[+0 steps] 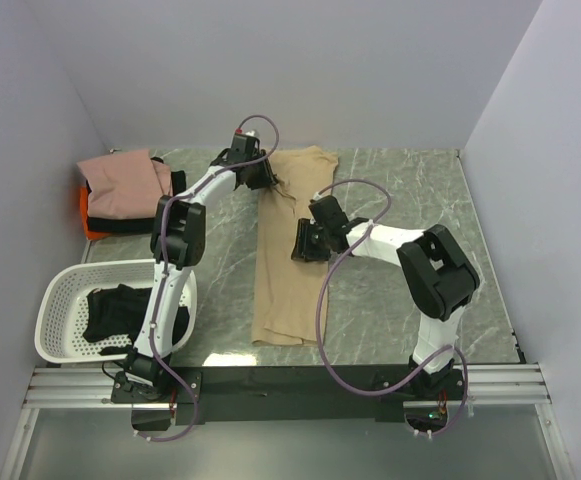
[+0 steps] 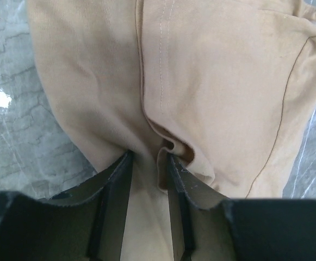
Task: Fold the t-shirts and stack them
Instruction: Fold the tshirt
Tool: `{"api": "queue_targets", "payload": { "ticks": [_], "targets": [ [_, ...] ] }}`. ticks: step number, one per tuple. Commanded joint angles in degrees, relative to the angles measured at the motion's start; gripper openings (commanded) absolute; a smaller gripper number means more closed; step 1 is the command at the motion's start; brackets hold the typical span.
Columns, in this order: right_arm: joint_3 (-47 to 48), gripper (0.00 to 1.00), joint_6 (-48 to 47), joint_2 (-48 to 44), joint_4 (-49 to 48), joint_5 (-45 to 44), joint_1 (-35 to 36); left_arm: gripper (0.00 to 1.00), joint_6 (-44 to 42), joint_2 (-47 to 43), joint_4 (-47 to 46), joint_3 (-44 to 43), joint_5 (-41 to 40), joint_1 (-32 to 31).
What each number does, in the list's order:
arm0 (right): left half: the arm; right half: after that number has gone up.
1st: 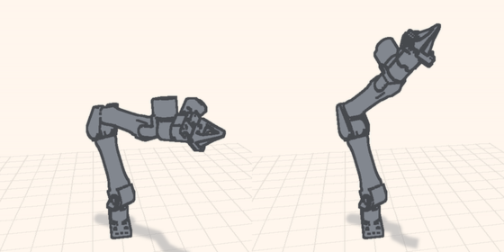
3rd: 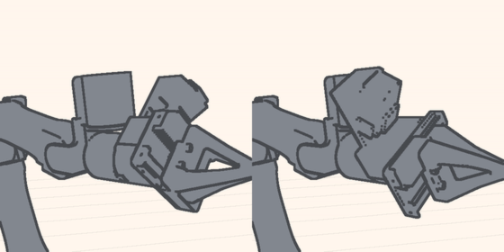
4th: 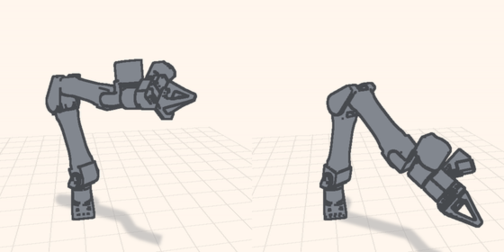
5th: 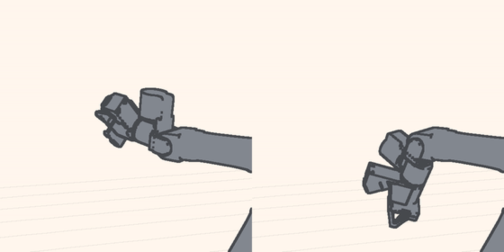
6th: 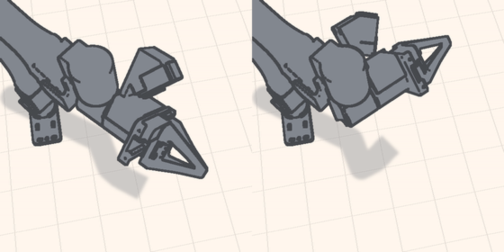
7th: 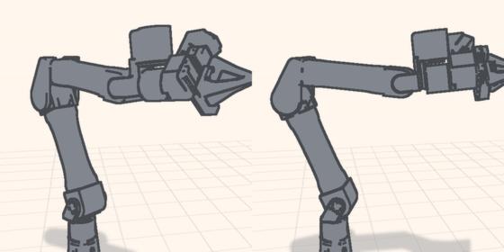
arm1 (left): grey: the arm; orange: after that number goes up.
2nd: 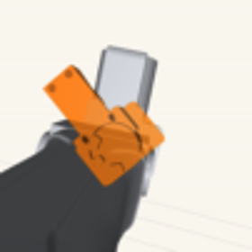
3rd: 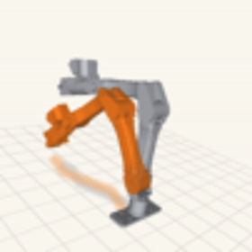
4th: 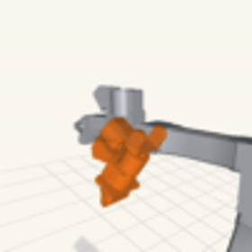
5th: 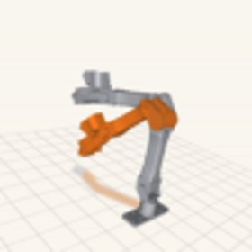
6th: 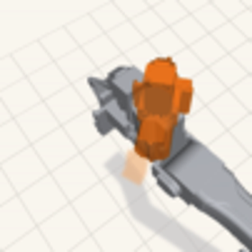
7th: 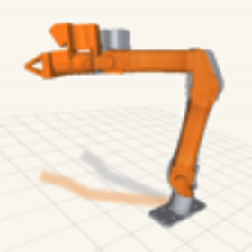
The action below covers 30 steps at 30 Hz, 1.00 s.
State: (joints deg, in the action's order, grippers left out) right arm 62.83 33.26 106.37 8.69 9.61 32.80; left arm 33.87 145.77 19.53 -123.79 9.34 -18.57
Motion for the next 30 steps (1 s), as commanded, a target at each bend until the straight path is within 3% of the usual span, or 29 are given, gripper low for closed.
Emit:
{"api": "queue_targets", "payload": {
  "ticks": [1, 6, 9, 14, 24, 30],
  "targets": [
    [1.42, 0.52, -2.58, 2.62, 3.88, -2.14, -1.16, 0.38, -0.64, 0.13, -1.51, -0.06, 1.72, 0.2],
    [-1.21, 0.52, -2.84, -1.14, 3.0, -2.04, -1.07, 0.38, -1.43, -7.16, -5.45, 7.84, 0.42, -1.21],
    [-4.29, 0.52, -3.54, -7.19, 2.03, -1.79, -0.54, 0.38, -1.78, -16.71, -8.09, 14.69, -1.78, -2.43],
    [-7.45, 0.53, -6.1, -16.44, 6.42, -7.84, 5.51, 0.38, -1.96, -29.39, -10.3, 23.14, -5.47, -4.19],
    [-20.46, 0.53, 3.2, -31.47, 9.77, -16.37, 16.76, 0.38, 7.08, -56.71, -10.83, 63.44, -13.56, -9.73],
    [-22.66, 0.53, 7.43, -36.32, 12.22, -19.18, 24.23, 0.37, 12.35, -67.09, -10.48, 79.02, -16.81, -17.63]
  ]
}}
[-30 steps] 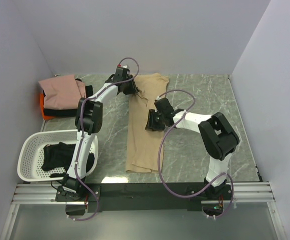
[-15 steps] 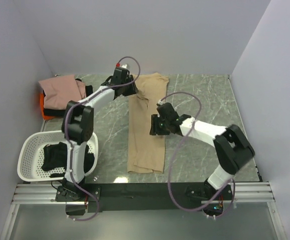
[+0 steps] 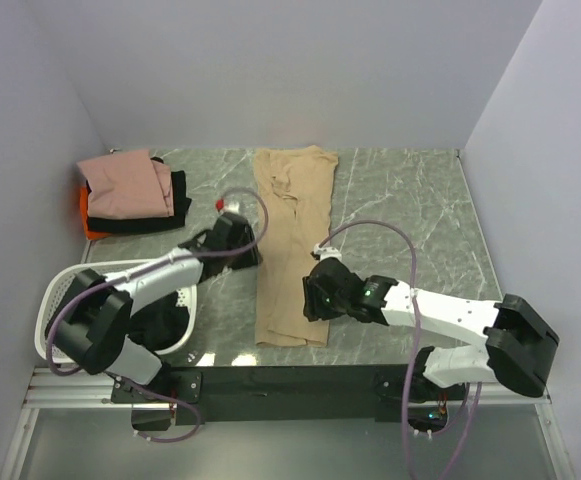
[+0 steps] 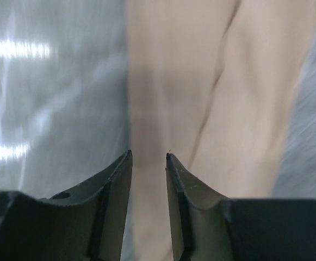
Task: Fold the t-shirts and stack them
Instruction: Fold the tshirt
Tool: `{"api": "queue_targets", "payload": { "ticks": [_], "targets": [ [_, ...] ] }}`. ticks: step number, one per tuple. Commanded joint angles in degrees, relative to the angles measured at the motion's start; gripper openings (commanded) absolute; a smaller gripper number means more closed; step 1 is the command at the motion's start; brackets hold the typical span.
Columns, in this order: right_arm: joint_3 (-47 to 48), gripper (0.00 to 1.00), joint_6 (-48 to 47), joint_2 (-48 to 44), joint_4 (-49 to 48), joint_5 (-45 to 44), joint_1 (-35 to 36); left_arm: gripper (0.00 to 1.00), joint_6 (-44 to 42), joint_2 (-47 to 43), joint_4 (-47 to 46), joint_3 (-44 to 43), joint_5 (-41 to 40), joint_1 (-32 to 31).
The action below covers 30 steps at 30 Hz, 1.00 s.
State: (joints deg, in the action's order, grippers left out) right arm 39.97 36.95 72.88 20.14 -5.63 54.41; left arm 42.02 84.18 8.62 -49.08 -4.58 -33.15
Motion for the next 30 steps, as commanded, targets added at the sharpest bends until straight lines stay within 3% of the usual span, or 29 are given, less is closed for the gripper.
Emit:
{"api": "queue_targets", "payload": {
  "ticks": [1, 9, 19, 28, 30],
  "targets": [
    [0.29, 0.53, 4.18, -2.75, 1.12, -4.39, 3.32, 0.37, 4.65, -6.48, 0.78, 5.65, -3.15, -3.76],
    [2.39, 0.53, 6.73, 3.31, 2.09, -6.59, 9.65, 0.37, 9.39, -12.98, -0.53, 16.37, -1.75, -7.11],
    [8.11, 0.51, 7.7, 12.98, 5.43, -8.26, 12.91, 0.37, 8.96, -14.74, 0.96, 17.17, -1.75, -7.11],
    [9.34, 0.28, 8.23, 13.43, 8.95, -9.4, 13.7, 0.38, 8.87, -17.65, 2.54, 18.49, -1.84, -7.2],
    [9.34, 0.18, 7.7, 12.81, 8.69, -9.14, 13.88, 0.38, 8.87, -18.09, 2.8, 18.58, -2.19, -7.2]
  ]
}}
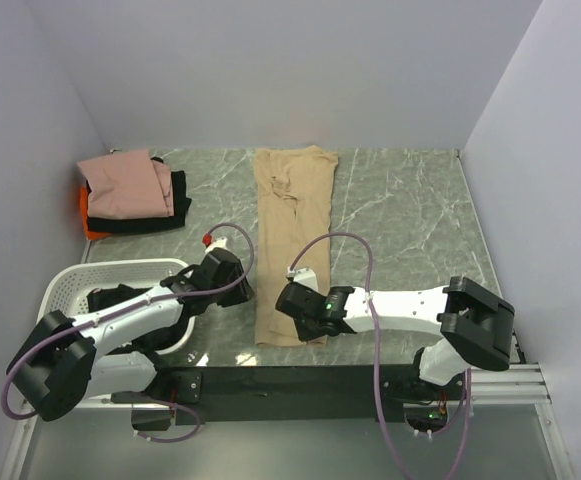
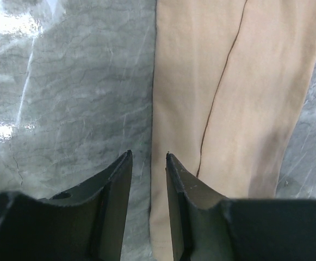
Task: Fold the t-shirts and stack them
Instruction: Fold the tshirt
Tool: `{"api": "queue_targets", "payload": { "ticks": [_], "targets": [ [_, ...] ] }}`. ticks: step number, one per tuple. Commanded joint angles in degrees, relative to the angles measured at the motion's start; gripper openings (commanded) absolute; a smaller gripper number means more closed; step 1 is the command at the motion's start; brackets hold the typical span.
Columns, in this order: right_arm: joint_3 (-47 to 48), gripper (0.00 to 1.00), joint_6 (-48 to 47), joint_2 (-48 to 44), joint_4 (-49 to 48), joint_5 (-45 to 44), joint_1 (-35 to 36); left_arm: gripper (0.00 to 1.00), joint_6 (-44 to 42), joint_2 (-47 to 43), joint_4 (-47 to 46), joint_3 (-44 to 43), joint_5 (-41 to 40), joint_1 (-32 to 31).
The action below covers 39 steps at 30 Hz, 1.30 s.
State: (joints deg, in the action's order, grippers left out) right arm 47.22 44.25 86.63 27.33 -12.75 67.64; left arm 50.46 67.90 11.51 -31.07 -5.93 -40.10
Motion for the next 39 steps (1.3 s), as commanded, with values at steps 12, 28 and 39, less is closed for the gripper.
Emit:
{"api": "queue_targets", "payload": {
  "ticks": [12, 28, 39],
  "targets": [
    [-0.11, 0.0, 0.22, -4.89, 2.54, -1.31, 0.92, 0.38, 0.52, -2.42, -0.26, 1.54, -0.31, -0.25],
    [-1.52, 0.0, -3.12, -8.76, 8.17, -0.52, 1.71, 0.38, -0.27, 0.04, -2.02, 1.01, 1.8, -0.25],
    [-1.87, 0.06, -3.56, -6.3, 7.3, 0.8, 2.15, 0.38, -0.62, 0.13, -2.63, 1.01, 3.91, -0.25]
  ]
}}
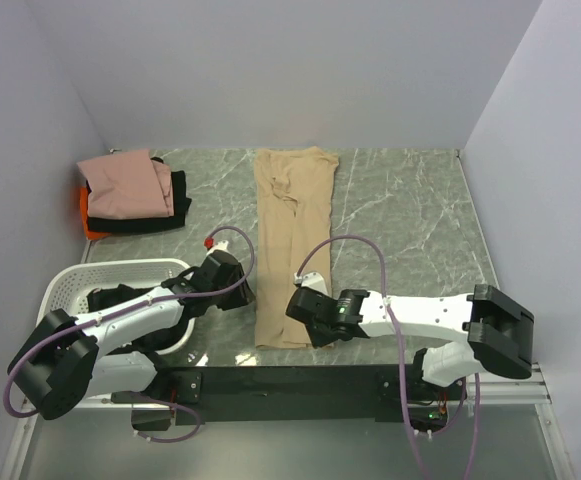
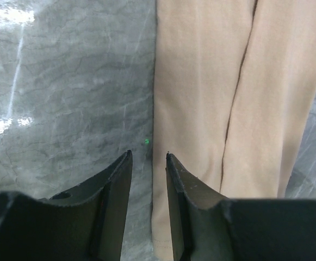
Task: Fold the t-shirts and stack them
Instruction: Fold the tshirt
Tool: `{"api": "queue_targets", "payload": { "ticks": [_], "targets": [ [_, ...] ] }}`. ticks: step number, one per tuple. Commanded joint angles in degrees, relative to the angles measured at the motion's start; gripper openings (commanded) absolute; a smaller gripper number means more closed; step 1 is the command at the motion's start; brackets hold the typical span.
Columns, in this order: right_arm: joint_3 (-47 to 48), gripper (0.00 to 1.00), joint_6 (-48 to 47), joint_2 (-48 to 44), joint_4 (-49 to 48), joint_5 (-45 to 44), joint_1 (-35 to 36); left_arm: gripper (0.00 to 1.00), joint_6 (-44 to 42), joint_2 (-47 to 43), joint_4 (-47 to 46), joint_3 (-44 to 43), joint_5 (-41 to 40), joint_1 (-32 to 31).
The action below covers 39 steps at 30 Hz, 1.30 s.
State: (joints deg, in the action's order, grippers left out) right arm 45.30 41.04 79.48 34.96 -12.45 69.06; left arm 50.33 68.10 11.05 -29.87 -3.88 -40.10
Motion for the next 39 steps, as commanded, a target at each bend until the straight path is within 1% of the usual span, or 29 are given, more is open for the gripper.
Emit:
{"api": "queue_targets", "payload": {
  "ticks": [1, 3, 4, 6, 9, 12, 16, 19, 21, 27, 32, 39],
  "targets": [
    [0.23, 0.16, -0.08, 1.72, -0.16, 0.58, 0.73, 0.38, -0.4, -0.15, -2.52, 0.24, 2.99, -0.33],
    [0.84, 0.27, 0.27, 2.6, 1.25, -0.38, 0.9, 0.38, -0.23, -0.77, -3.13, 0.69, 3.44, -0.77],
    [1.02, 0.38, 0.79, 2.43, 1.86, -0.65, 0.9, 0.38, -0.14, -0.86, -3.14, 1.04, 4.4, -0.95],
    [1.02, 0.44, 1.32, 1.12, 3.01, -1.61, 0.82, 0.38, 0.04, -1.38, -2.44, 1.39, 4.84, -1.91],
    [0.32, 0.56, 3.08, -2.21, 3.71, -2.32, 0.82, 0.38, 1.09, -3.14, -2.0, 2.88, 5.46, -3.06],
    [-1.09, 0.62, 5.01, -5.2, 2.4, -2.76, 0.64, 0.39, 2.93, -6.39, -1.47, 5.51, 6.08, -3.93],
    [-4.25, 0.63, 7.65, -7.06, -1.03, -2.06, -1.28, 0.39, 5.65, -12.09, -1.11, 7.89, 6.6, -4.55],
    [-7.58, 0.63, 8.44, -8.55, -4.98, -0.83, -2.87, 0.4, 7.15, -14.3, -2.25, 9.82, 7.92, -4.73],
    [-9.43, 0.63, 8.62, -9.43, -7.18, -0.03, -3.93, 0.4, 7.77, -14.39, -2.61, 10.53, 8.19, -5.08],
    [-11.63, 0.63, 10.11, -9.43, -8.42, 0.49, -4.19, 0.39, 9.53, -13.87, -2.17, 12.9, 8.01, -7.01],
    [-14.44, 0.63, 11.61, -10.14, -10.08, 1.55, -4.19, 0.4, 11.63, -15.89, -3.22, 15.01, 8.71, -8.24],
    [-16.03, 0.59, 12.58, -10.49, -11.14, 2.52, -4.28, 0.4, 13.39, -15.1, -3.32, 15.54, 8.1, -10.7]
  ]
}}
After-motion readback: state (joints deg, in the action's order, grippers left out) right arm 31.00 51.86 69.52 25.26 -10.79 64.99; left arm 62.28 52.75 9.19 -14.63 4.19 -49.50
